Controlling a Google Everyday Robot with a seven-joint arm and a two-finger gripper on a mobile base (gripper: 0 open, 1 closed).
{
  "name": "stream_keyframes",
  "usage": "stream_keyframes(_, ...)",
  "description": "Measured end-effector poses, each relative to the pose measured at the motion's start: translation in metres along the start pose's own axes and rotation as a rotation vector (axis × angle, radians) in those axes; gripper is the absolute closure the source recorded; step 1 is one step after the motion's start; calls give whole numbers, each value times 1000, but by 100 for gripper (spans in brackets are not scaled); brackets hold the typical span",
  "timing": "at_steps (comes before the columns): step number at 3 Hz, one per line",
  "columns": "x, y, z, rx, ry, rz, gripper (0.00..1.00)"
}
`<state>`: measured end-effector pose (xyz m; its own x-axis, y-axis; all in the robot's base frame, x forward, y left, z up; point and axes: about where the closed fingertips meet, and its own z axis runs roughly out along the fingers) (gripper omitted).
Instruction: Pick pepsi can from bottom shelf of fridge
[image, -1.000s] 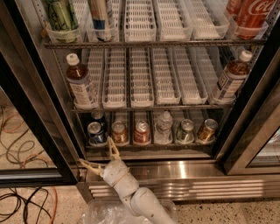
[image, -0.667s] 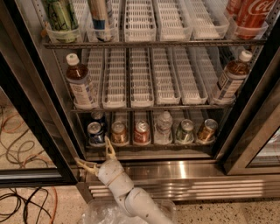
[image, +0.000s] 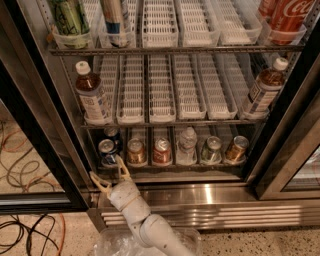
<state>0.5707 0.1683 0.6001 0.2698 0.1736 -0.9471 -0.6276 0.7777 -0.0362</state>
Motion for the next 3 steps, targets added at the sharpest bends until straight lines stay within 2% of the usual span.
stream_keyframes(1, 1, -2, 2, 30, -6, 8, 36)
stream_keyframes(2, 5, -2, 1, 49, -5, 7, 27)
stream_keyframes(3, 7, -3, 1, 63, 1, 7, 24)
